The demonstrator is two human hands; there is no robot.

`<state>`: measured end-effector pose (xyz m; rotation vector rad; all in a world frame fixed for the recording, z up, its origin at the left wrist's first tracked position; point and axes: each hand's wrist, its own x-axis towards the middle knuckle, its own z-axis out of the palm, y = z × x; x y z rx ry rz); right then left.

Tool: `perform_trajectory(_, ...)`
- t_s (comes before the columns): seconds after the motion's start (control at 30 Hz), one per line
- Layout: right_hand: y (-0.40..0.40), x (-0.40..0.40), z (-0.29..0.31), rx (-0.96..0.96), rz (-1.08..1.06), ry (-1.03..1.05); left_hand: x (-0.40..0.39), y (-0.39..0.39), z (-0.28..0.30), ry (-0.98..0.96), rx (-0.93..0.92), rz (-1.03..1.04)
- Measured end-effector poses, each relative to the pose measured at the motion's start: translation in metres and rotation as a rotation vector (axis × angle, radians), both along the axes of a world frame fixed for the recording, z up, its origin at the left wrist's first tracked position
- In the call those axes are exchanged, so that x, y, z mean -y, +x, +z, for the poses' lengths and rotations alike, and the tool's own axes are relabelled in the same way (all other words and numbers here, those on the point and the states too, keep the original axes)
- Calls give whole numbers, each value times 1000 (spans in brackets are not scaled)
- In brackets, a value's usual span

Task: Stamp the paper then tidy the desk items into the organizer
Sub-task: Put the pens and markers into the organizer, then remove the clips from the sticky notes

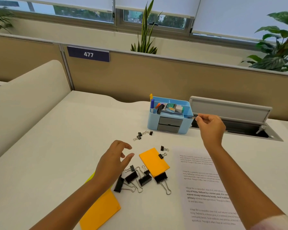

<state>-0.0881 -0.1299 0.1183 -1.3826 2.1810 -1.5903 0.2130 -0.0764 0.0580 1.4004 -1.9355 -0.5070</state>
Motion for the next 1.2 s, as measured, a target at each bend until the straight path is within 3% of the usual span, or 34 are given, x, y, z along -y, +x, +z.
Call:
perform_trajectory(0.27,0,-7,-4,51,58,13,-12,12,-6,-34,143,9)
perform_trajectory(0.53,22,-71,-64,31,279,212,-36,42,-40,56,213,170)
perform_trajectory(0.77,58,-124,-108,122,449,429,-65,39,-65,111,219,142)
perform_trajectory(0.9,69,-133,-120,-16,447,504,-67,32,-67,96,199,156)
perform_trajectory(1.03,71,-137,-124,12,374,439,-65,25,-64,124,161,136)
perform_trajectory(1.2,72,-139,-126,24,344,403,-61,21,-64,118,267,-2)
